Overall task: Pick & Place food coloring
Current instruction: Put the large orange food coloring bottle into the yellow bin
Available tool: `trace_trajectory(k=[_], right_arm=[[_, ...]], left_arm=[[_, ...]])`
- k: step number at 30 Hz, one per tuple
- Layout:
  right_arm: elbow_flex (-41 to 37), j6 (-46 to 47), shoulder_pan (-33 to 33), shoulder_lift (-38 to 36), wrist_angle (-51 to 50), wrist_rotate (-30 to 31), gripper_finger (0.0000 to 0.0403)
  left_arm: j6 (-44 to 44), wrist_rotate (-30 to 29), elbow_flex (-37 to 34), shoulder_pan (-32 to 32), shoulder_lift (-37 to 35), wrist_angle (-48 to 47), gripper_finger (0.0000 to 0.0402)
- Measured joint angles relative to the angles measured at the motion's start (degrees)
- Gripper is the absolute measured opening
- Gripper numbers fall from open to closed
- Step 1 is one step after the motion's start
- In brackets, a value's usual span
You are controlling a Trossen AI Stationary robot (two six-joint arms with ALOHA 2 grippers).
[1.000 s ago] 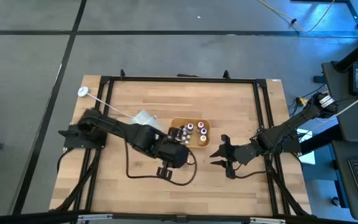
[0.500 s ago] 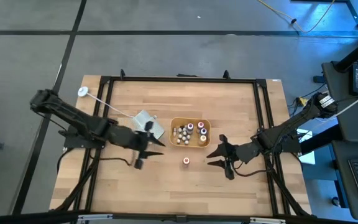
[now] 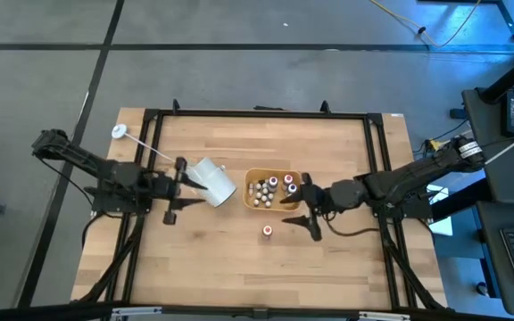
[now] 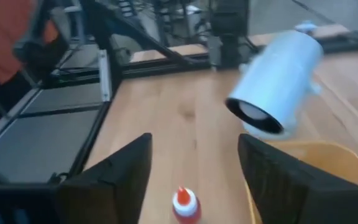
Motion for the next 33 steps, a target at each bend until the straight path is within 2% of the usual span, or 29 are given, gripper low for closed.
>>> trace_trajectory(k=[3,6,9,12,16,20,26,33], right_arm=[[2.9,-4.9,-1.4,3.4,-0.1,-3.1,0.0276],[5.7,-10.9,-2.0,7.8,-0.1,-3.3,0.0303],[8.2,-12.3,-1.9,12.2,-0.8,-3.5,0.0318],[13.2,-12.1,-1.9,16.1,-9.2,-5.0,0.0321],[24.4,-12.2,-2.0,22.5,-28.2,-4.8,0.0317],[34.5,-14.7,-2.0,29.6,-40.5,-7.7,0.031],[41.7,-17.1,-2.0,38.5,-48.5,-9.2,0.0286],[42.8,-18.1,-2.2,42.3,-49.6,-9.5,0.0246]], left_arm=[[-2.0,-0.9,0.0,0.0,-4.0,-1.0,0.0141],[-2.9,-0.7,0.0,0.0,-6.6,-2.2,0.0141],[-3.0,-0.7,0.1,0.0,-7.8,-2.9,0.0141],[-3.0,-0.6,0.1,0.0,-8.0,-3.8,0.0141],[-3.3,-0.7,0.1,0.0,-7.4,-4.3,0.0141],[-6.1,-0.6,0.1,0.0,-7.0,-4.9,0.0141],[-8.4,-0.6,0.1,0.0,-6.7,-5.3,0.0141],[-8.6,-0.4,0.1,0.0,-6.7,-5.3,0.0141]])
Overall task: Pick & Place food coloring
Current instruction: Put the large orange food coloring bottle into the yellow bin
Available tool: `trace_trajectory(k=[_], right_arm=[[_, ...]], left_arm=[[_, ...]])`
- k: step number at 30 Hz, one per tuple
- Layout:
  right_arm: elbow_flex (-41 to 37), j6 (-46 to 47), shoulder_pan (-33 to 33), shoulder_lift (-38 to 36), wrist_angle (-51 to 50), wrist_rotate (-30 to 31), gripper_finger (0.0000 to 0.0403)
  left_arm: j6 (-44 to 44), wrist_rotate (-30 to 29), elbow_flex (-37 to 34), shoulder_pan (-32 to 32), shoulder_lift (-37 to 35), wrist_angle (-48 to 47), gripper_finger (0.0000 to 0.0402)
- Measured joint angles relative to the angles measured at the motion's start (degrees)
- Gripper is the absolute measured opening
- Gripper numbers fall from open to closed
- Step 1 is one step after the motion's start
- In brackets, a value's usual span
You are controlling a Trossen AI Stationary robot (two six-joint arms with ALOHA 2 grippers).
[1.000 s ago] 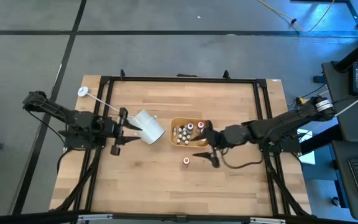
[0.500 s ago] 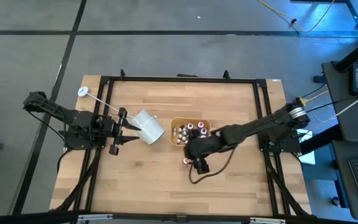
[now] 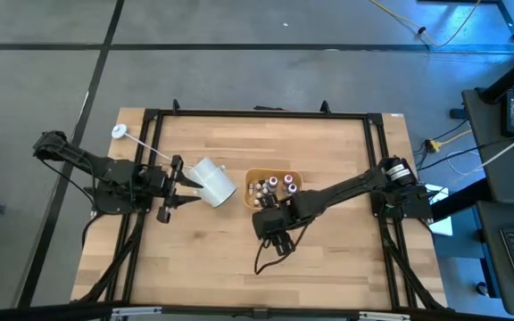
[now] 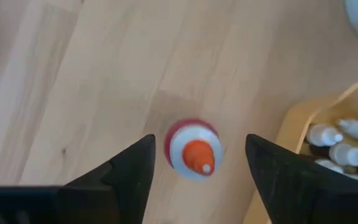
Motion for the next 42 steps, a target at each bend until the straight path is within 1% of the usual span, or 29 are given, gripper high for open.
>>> trace_trajectory(k=[6,16,19,23,26,30,34,38,40,42], right_arm=[[0.0,0.0,-0.1,0.2,-0.1,-1.5,0.021],[0.0,-0.4,-0.6,1.6,0.8,-1.6,0.0139],[0.0,-1.5,-0.8,1.6,0.8,-1.6,0.0124],[1.2,-1.4,-0.8,1.7,-1.1,-1.5,0.0124],[4.5,-0.8,-0.8,1.5,-5.2,-1.4,0.0124],[6.3,2.1,-0.8,-2.5,-10.1,-0.3,0.0124],[4.3,4.4,-1.1,-8.9,-10.7,4.8,0.0124],[0.9,6.4,-3.5,-13.6,-9.8,12.5,0.0124],[-0.8,7.5,-5.4,-14.4,-9.5,12.6,0.0124],[-2.7,7.5,-7.2,-14.4,-8.1,10.0,0.0124]], left_arm=[[0.0,0.0,0.0,0.0,0.0,0.0,0.0141],[0.0,0.0,0.0,0.0,0.0,-0.1,0.0141],[0.5,0.0,0.0,0.0,0.0,-0.1,0.0141],[0.6,0.0,0.0,0.0,0.0,-0.1,0.0141],[0.6,0.0,0.0,0.0,0.0,-0.2,0.0141],[0.6,0.0,0.0,0.0,0.0,-0.7,0.0141],[0.5,0.0,0.0,0.0,0.0,-1.4,0.0141],[0.6,0.0,0.0,0.0,0.0,-1.6,0.0141],[0.6,0.0,0.0,0.0,0.0,-1.7,0.0141],[0.6,0.0,0.0,0.0,0.0,-1.7,0.0141]])
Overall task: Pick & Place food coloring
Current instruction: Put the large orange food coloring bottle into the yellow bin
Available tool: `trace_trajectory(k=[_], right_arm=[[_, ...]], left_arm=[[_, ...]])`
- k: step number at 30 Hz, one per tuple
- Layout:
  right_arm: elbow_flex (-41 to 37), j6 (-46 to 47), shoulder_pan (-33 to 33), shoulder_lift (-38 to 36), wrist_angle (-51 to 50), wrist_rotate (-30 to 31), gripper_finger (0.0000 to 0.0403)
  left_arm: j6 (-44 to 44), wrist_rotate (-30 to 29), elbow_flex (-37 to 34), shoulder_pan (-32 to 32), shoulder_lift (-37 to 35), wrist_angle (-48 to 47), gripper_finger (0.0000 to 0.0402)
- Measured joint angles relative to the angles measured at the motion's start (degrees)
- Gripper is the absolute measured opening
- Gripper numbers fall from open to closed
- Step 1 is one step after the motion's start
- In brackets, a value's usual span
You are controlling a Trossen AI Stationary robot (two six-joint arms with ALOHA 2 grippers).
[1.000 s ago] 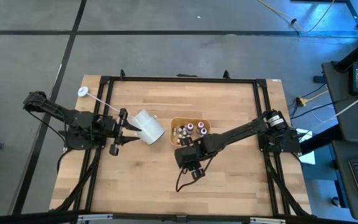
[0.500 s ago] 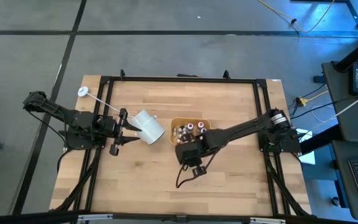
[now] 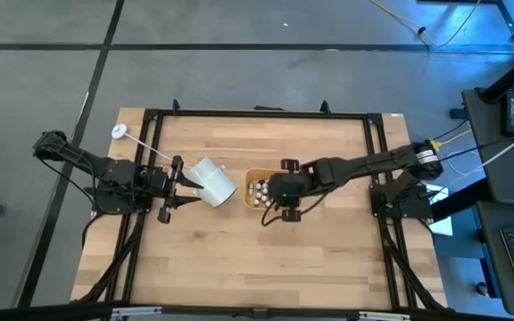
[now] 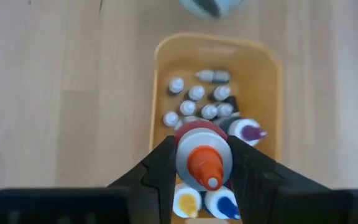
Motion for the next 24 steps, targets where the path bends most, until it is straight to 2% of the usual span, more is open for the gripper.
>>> trace_trajectory(k=[2,9,24], right_arm=[[-2.7,-0.2,-1.5,0.0,1.7,-1.7,0.0124],[-10.0,-0.3,-4.3,-0.1,7.2,-2.1,0.0124],[-16.9,-0.3,-4.8,-0.1,13.3,-4.1,0.0143]], left_arm=[[0.0,0.0,0.0,0.0,0.0,0.0,0.0141],[0.0,0.0,0.0,0.0,0.0,0.0,0.0141],[0.0,0.0,0.0,0.0,0.0,0.0,0.0141]])
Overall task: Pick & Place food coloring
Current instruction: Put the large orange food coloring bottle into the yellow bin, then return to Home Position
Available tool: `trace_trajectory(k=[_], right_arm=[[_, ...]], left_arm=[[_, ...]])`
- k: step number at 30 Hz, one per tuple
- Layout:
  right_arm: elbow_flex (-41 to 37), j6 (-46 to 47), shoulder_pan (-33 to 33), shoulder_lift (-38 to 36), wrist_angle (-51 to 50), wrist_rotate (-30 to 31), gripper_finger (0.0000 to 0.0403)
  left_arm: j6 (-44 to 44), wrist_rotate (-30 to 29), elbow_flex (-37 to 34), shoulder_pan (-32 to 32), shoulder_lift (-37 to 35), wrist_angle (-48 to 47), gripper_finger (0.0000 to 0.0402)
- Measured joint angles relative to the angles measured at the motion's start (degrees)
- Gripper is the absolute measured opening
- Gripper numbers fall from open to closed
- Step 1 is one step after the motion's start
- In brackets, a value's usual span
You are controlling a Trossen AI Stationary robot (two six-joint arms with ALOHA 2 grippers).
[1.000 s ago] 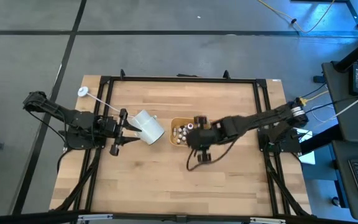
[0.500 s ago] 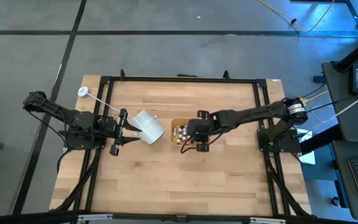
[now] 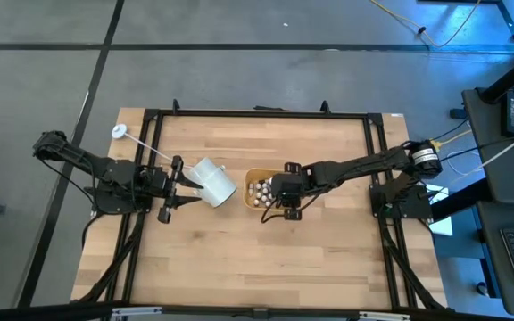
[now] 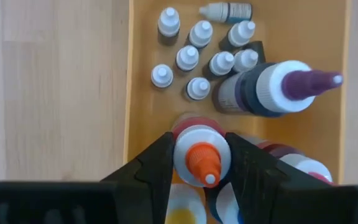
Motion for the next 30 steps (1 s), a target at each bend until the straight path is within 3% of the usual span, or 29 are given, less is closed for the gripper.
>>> trace_trajectory(k=[20,30], right_arm=[[0.8,-1.5,0.0,0.0,-0.7,0.8,0.0149],[11.9,-0.8,0.3,-0.4,-13.2,0.7,0.0153]], left_arm=[[0.0,0.0,0.0,0.0,0.0,0.0,0.0141],[0.0,0.0,0.0,0.0,0.0,0.0,0.0141]])
